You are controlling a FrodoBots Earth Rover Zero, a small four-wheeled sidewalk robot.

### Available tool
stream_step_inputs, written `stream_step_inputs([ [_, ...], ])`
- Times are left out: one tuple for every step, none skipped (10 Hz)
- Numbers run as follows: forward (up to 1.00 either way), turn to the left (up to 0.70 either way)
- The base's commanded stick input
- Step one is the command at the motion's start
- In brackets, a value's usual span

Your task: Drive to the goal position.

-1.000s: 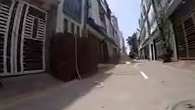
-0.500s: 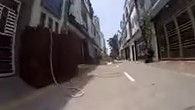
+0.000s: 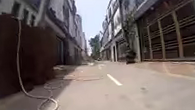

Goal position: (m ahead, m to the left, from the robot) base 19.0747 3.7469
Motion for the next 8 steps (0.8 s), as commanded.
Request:
stream_step_inputs([
  [1.00, 0.00],
  [1.00, 0.00],
  [1.00, 0.00],
  [1.00, 0.00],
  [1.00, 0.00],
  [1.00, 0.00],
  [1.00, 0.00],
  [1.00, 0.00],
])
